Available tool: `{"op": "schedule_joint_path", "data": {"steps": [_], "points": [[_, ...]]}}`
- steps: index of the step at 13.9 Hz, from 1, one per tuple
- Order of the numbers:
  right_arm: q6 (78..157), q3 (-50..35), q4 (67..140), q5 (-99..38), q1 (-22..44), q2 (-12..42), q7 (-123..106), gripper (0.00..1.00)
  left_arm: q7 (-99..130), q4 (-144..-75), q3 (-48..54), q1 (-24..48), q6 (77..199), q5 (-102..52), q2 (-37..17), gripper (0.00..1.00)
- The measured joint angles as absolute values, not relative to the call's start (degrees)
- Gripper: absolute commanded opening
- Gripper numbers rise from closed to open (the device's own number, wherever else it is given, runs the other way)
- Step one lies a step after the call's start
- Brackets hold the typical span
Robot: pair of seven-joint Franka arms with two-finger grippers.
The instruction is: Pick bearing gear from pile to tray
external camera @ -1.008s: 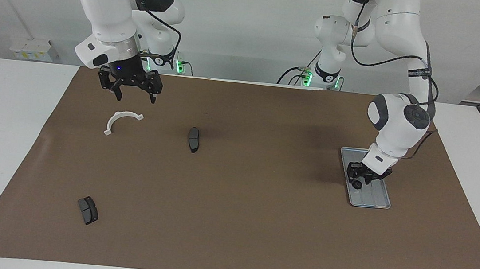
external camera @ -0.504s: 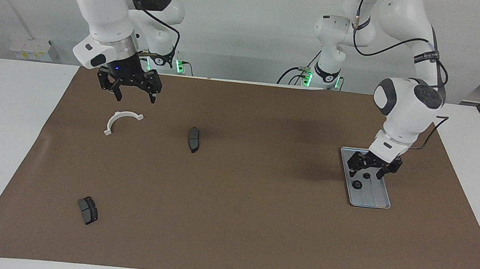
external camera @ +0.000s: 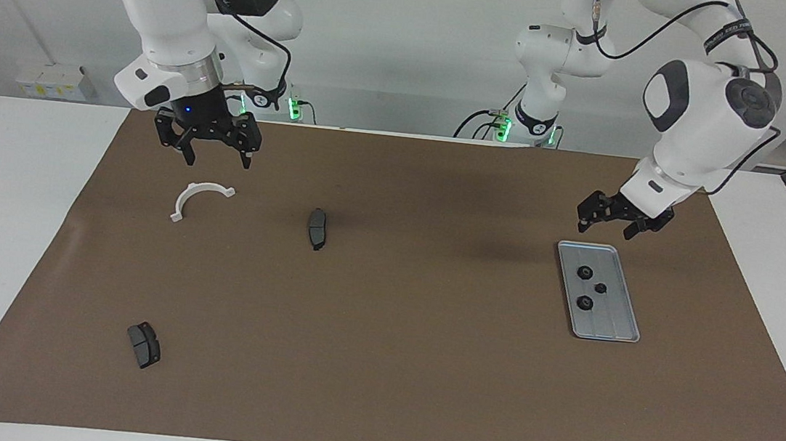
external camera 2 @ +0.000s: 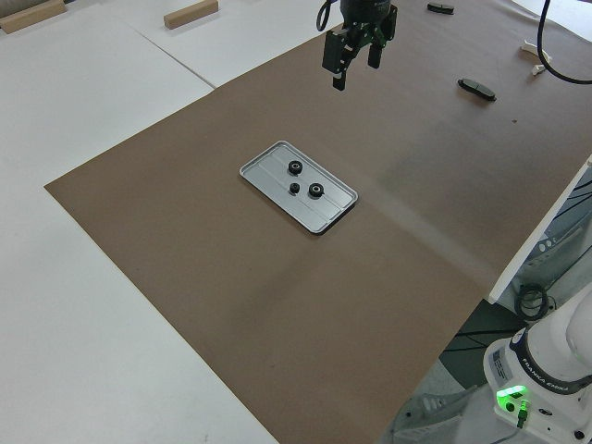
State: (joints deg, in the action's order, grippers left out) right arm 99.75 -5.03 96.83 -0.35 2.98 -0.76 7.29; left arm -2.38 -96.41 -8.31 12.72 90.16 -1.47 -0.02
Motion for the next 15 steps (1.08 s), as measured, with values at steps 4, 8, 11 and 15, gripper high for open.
{"op": "schedule_joint_path", "data": {"steps": [4,8,11,15], "points": [[98.96,-5.03,96.02,-0.35,2.89,-0.22,7.29,1.0,-2.07,-96.08,-8.68,12.63,85.84,1.4,3.06,1.0],[98.73,-5.05,96.02,-0.35,2.88,0.05,7.29,1.0,-2.07,-96.08,-9.65,10.74,85.73,1.78,3.37,1.0],[98.7,-5.05,96.02,-0.35,2.88,0.05,7.29,1.0,-3.13,-96.08,-9.95,8.62,85.73,2.39,3.38,1.0],[98.68,-5.05,96.02,-0.35,2.88,0.05,7.29,1.0,-8.27,-96.05,-10.57,5.21,85.74,3.01,3.48,1.0]]}}
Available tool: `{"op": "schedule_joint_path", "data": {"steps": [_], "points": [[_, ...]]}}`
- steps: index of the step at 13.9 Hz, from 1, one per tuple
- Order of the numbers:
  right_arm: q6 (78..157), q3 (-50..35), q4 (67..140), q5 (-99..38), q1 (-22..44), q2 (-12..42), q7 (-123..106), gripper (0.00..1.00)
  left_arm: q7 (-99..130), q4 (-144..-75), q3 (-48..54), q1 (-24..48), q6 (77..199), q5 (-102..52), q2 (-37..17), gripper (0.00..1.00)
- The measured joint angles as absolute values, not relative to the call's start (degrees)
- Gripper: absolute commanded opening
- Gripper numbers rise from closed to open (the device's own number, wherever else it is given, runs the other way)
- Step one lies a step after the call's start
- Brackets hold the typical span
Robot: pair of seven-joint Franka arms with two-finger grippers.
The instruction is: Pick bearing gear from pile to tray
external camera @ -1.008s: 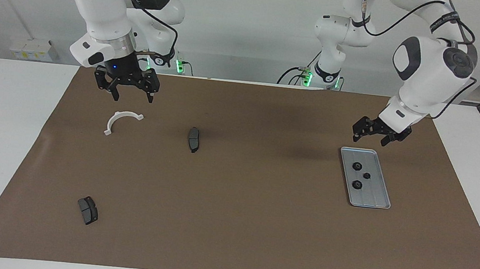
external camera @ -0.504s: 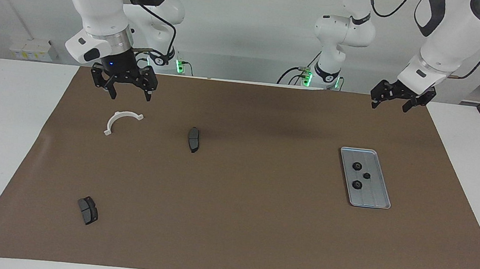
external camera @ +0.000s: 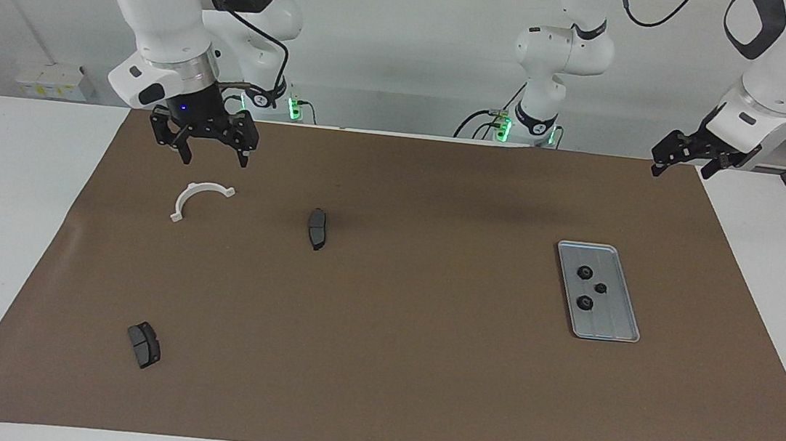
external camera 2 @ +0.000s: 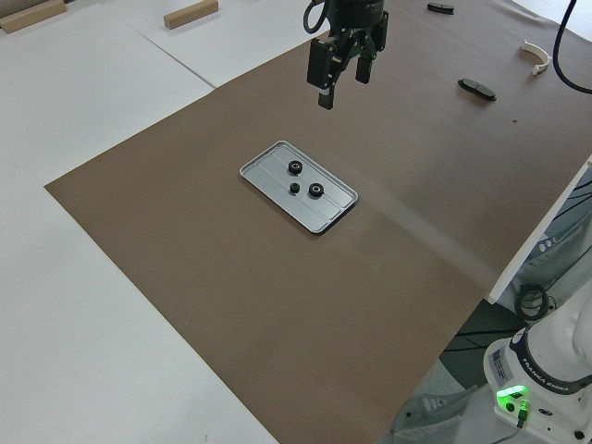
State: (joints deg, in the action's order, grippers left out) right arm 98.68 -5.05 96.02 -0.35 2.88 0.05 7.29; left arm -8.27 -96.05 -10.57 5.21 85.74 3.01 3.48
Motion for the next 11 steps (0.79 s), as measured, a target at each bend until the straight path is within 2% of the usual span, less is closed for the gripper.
{"op": "schedule_joint_path", "data": {"steps": [6,11], "points": [[98.68,-5.05,96.03,-0.35,2.88,0.05,7.29,1.0,-9.44,-95.82,-8.18,4.57,87.05,3.05,3.6,1.0],[98.68,-5.05,96.05,-0.35,2.88,0.05,7.29,1.0,-1.57,-95.81,-3.94,7.41,88.15,2.47,3.62,1.0]]}}
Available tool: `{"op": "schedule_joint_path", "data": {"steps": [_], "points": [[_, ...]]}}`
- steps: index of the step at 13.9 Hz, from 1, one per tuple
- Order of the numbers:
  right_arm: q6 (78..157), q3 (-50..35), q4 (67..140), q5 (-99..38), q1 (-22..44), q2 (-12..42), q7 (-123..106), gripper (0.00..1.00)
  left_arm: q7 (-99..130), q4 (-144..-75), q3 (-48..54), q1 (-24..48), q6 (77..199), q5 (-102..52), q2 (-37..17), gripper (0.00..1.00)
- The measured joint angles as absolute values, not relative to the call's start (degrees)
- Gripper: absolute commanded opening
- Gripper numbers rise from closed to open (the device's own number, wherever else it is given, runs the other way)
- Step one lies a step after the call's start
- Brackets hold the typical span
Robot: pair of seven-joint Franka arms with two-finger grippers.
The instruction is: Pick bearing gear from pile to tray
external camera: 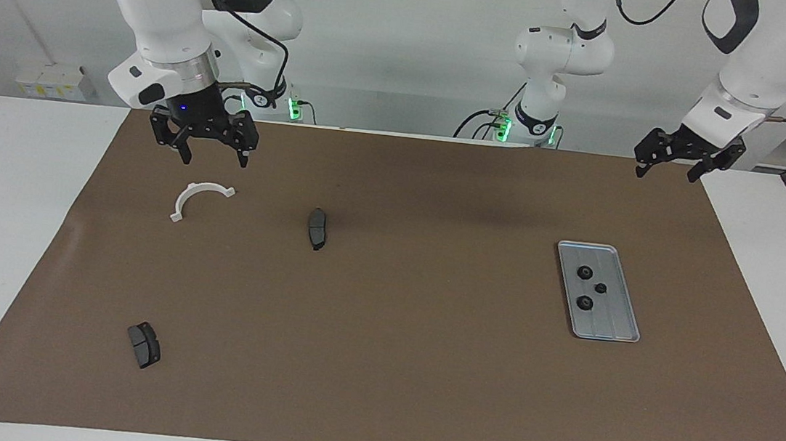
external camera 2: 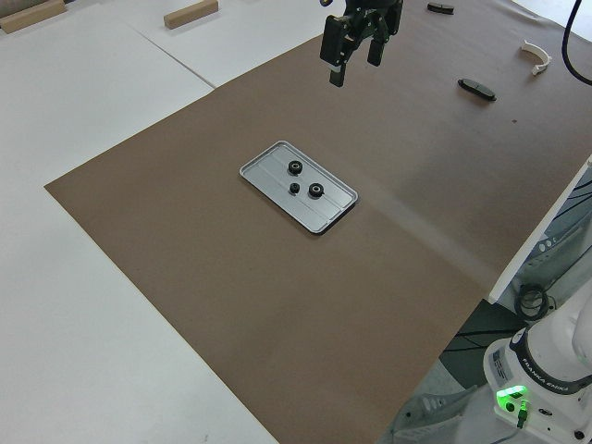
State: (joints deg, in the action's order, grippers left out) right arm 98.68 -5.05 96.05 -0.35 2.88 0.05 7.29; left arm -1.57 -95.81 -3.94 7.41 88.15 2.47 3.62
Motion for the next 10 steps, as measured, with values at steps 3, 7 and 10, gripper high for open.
{"op": "schedule_joint_path", "data": {"steps": [3,7,10], "points": [[98.68,-5.05,96.09,-0.35,2.88,0.06,7.29,1.0,1.17,-95.81,-2.94,8.86,90.07,1.02,3.62,1.0],[98.68,-5.05,96.17,-0.35,2.88,0.06,7.29,1.0,1.3,-95.84,-0.31,6.43,91.04,0.77,3.48,1.0],[98.68,-5.05,96.22,-0.35,2.88,0.06,7.29,1.0,1.86,-95.96,3.72,2.98,91.7,0.75,3.12,1.0]]}}
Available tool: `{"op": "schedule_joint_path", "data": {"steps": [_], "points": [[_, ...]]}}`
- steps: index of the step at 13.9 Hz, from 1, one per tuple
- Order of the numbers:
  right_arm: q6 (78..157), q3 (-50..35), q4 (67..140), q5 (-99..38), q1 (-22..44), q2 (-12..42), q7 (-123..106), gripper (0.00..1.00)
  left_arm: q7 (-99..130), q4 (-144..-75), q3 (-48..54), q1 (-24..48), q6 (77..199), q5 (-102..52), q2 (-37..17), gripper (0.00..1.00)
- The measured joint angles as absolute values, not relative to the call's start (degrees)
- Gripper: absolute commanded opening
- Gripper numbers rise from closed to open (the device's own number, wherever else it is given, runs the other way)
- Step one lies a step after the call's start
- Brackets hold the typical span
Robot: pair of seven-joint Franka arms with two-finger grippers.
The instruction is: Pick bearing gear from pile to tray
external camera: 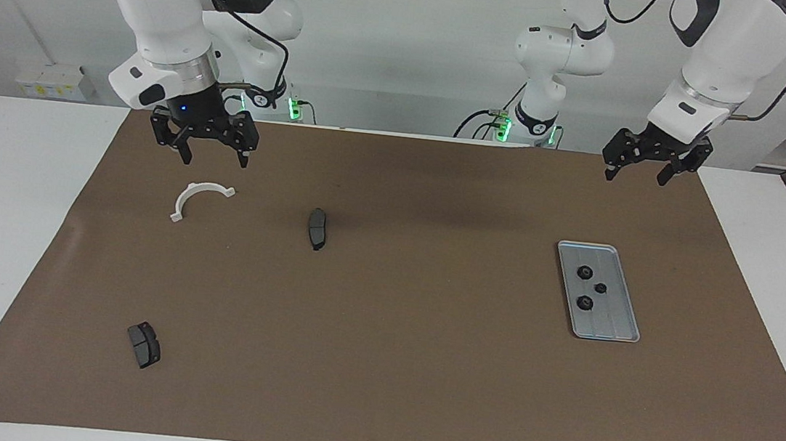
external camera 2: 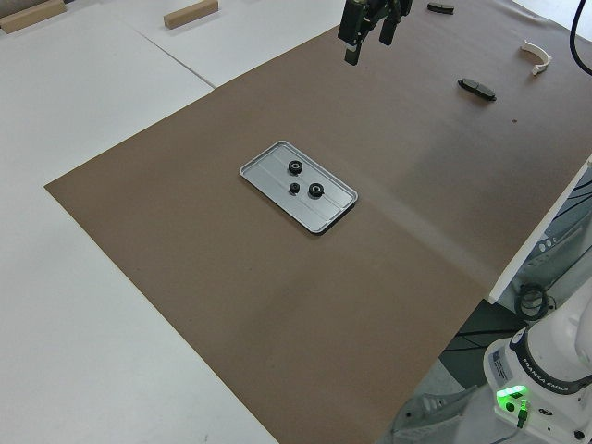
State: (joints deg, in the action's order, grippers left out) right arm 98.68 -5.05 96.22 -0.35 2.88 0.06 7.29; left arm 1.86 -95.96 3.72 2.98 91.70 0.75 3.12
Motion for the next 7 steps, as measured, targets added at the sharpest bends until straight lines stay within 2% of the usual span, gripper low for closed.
{"op": "schedule_joint_path", "data": {"steps": [7], "points": [[98.68,-5.05,96.55,-0.35,2.83,0.06,7.29,1.0,2.43,-98.55,4.03,1.67,91.84,0.75,3.15,1.0]]}}
